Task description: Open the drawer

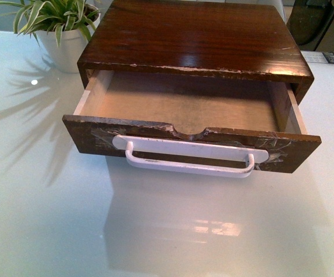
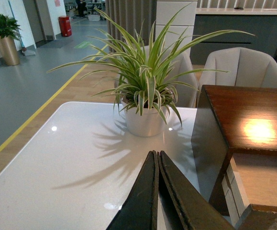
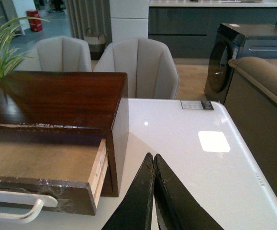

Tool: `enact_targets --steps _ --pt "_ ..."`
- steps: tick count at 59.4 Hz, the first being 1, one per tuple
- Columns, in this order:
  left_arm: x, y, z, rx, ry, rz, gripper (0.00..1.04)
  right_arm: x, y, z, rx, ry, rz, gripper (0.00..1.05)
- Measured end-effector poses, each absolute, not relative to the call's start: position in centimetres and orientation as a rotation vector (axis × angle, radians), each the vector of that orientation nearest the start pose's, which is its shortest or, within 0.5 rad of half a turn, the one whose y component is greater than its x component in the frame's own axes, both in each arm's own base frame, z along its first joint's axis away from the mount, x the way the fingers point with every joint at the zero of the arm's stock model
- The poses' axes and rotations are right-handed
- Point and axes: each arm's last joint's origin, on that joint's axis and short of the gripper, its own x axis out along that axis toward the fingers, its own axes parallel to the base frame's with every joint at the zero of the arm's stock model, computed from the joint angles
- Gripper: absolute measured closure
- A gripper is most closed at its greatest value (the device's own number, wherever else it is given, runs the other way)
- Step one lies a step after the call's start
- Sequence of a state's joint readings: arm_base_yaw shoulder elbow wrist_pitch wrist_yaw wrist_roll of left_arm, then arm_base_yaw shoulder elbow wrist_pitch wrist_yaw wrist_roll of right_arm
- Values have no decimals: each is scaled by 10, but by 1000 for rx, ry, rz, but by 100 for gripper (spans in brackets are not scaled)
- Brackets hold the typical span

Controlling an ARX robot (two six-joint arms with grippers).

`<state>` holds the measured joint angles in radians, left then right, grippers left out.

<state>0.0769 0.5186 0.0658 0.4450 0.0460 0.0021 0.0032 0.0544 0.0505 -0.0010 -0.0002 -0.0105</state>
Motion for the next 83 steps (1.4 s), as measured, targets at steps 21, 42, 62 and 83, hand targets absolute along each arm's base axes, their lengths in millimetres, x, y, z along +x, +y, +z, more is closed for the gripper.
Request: enact_targets --steps 21,42,62,83 --pt "121 0 171 2 -9 2 103 97 0 171 -10 -16 1 103" --pt "112 0 171 2 -15 2 103 97 0 171 -10 -17 1 103" --pt "98 0 168 2 -7 2 103 97 0 171 -10 -17 1 103" --pt "97 0 168 2 -9 2 103 97 0 171 -10 -17 1 103"
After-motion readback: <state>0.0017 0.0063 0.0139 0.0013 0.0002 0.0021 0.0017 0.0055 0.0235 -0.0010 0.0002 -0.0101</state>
